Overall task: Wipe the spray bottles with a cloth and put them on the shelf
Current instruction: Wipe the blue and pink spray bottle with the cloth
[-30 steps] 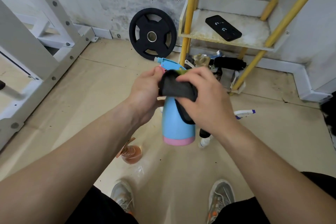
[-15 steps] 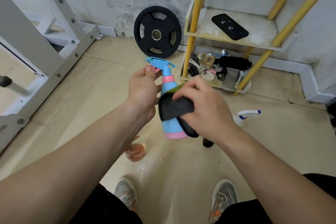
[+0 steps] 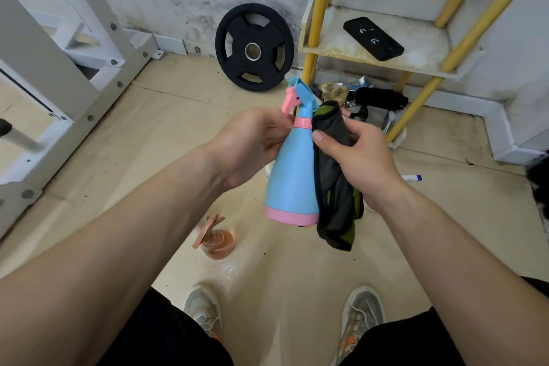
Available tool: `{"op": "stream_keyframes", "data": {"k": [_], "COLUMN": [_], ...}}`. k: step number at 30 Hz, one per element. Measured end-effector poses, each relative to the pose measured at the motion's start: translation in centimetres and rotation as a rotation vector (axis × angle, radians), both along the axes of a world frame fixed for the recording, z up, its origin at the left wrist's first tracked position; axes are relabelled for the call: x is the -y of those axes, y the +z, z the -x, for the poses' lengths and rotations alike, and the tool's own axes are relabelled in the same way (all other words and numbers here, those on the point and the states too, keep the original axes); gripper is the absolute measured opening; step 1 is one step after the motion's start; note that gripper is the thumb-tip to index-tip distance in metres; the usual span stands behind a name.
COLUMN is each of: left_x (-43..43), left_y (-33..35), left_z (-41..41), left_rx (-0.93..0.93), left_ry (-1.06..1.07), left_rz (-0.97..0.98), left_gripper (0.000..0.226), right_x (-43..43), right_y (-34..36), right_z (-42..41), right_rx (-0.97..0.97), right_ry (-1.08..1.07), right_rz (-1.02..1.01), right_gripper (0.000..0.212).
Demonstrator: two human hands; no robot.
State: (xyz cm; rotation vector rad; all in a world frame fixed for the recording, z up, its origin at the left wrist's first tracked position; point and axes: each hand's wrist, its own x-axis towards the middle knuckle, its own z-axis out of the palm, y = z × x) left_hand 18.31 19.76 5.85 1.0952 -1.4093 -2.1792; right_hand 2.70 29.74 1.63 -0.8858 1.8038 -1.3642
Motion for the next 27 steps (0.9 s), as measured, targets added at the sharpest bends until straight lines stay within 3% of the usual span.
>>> {"op": "stream_keyframes", "data": {"k": [7,13,18,23,27], "left_x": [0.3,0.3,-0.4,-0.5,0.1], "left_y": [-0.8,-0.6,-0.1,0.4,0.3], "left_z": [-0.3,-0.3,0.3,0.3,-0.3], "left_rx": [0.148,0.140,0.107,0.089,0.049], "left_ry": [-0.051,-0.181,-0.105,-0.124,-0.161], "left_rz": [0.262,0.367,0.452,0.468,0.350], "left_gripper": [0.021,0.019,0.019,0.022,0.022], "right_x": [-0.2,-0.2,-0.1,-0.1,-0.2], "right_y": [1.0,1.3,1.6,1.9,2.1], "right_z": [0.3,0.4,0.6,0.6,0.6], "right_rx": [0.121,0.180,0.212,0.243,0.208], "right_ry": [0.077,0.075,0.051,0.057,0.092], "right_rz": [0.027,0.053,0.085,0.084,0.067], "right_gripper": [0.009,0.018,0.020,0.018,0.013]}}
